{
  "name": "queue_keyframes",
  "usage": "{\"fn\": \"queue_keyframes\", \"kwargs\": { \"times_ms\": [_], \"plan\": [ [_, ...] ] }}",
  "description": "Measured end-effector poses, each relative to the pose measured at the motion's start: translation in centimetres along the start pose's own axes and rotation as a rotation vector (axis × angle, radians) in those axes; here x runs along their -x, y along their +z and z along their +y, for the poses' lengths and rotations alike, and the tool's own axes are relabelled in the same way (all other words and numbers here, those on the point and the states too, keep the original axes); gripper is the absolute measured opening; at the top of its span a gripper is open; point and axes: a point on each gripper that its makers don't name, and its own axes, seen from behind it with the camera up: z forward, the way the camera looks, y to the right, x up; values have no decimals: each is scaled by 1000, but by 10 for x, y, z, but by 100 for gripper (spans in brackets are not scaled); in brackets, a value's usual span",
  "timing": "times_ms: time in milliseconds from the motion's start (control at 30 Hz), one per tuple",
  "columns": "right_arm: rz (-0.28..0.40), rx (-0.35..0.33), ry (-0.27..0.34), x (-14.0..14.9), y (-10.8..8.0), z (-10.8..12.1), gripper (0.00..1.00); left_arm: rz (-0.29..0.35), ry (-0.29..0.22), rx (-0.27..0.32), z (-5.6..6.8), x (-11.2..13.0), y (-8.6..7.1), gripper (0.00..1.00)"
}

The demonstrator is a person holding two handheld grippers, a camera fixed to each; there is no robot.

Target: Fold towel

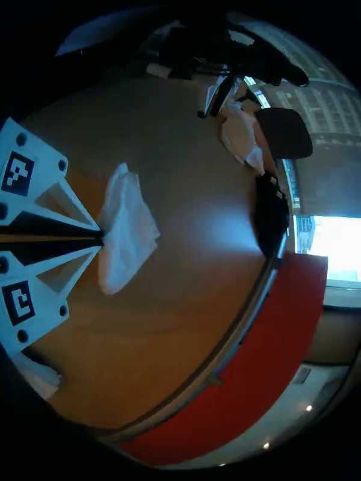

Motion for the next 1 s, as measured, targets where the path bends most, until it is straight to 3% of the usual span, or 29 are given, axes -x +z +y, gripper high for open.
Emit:
{"fn": "queue_keyframes", "kwargs": {
  "times_ms": [167,367,1000],
  "plan": [
    [52,19,-31,-38,-15,13,21,15,1,10,3,-6,0,89],
    [87,29,-35,-61,-32,28,20,30,-1,16,6,-13,0,89],
    [100,127,20,-53,-76,108,18,39,12,38,17,-20,4,89]
  ]
}}
